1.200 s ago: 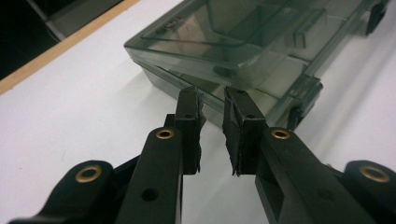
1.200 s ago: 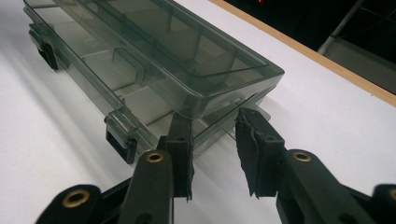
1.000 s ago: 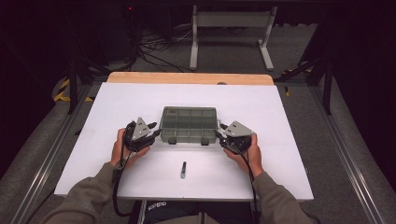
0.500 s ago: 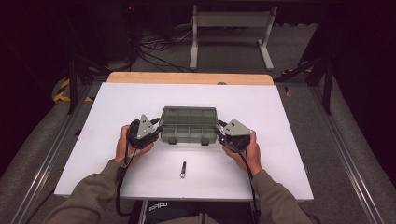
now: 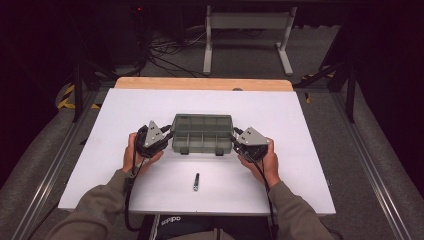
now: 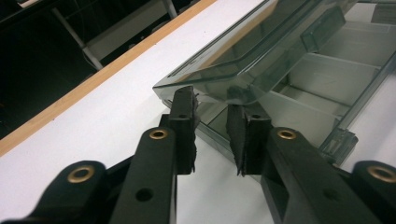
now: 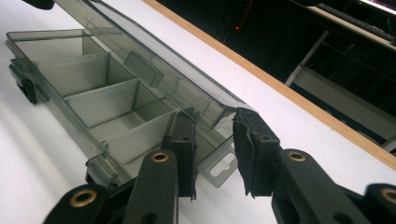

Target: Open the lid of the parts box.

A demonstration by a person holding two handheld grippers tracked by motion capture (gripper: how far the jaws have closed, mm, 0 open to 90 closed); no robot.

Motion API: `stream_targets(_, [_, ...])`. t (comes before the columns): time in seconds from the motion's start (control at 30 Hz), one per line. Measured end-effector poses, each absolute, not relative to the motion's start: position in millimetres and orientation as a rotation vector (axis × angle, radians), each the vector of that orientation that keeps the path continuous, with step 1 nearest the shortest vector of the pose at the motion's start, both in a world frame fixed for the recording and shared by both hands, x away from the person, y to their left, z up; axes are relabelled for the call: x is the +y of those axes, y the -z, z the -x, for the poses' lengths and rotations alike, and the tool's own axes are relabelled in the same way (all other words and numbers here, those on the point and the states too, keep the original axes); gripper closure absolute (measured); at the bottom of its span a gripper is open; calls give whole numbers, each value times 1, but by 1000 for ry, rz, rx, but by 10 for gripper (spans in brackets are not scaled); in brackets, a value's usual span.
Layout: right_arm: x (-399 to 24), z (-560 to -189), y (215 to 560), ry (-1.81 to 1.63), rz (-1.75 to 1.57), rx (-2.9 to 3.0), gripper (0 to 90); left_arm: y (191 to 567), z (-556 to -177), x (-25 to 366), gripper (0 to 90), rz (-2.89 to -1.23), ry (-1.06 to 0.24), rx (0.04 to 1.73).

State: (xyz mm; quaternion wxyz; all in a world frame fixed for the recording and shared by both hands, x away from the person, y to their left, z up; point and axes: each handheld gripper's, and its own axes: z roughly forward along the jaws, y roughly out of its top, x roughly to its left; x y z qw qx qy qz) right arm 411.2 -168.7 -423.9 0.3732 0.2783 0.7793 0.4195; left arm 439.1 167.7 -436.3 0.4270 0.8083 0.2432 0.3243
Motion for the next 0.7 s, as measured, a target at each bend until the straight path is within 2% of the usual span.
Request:
stream_targets(0.27, [-168,-413,419,-1066,-696,1972,728,431,-442,169,778,-1997,-821,612])
stream_targets(0.4, [-168,-414,416,-1069,-691,1972,724,429,-443,167,723,-1987,-836,602])
stream_targets(0.47, [-168,-414,414,-1076,-684,1970,722,428,-444,165,654,-1973,-870,615])
stream_targets(0.7, [-169,-422,404,-1116,-681,1959,698,422,-454,166,668,-1966,-862,598])
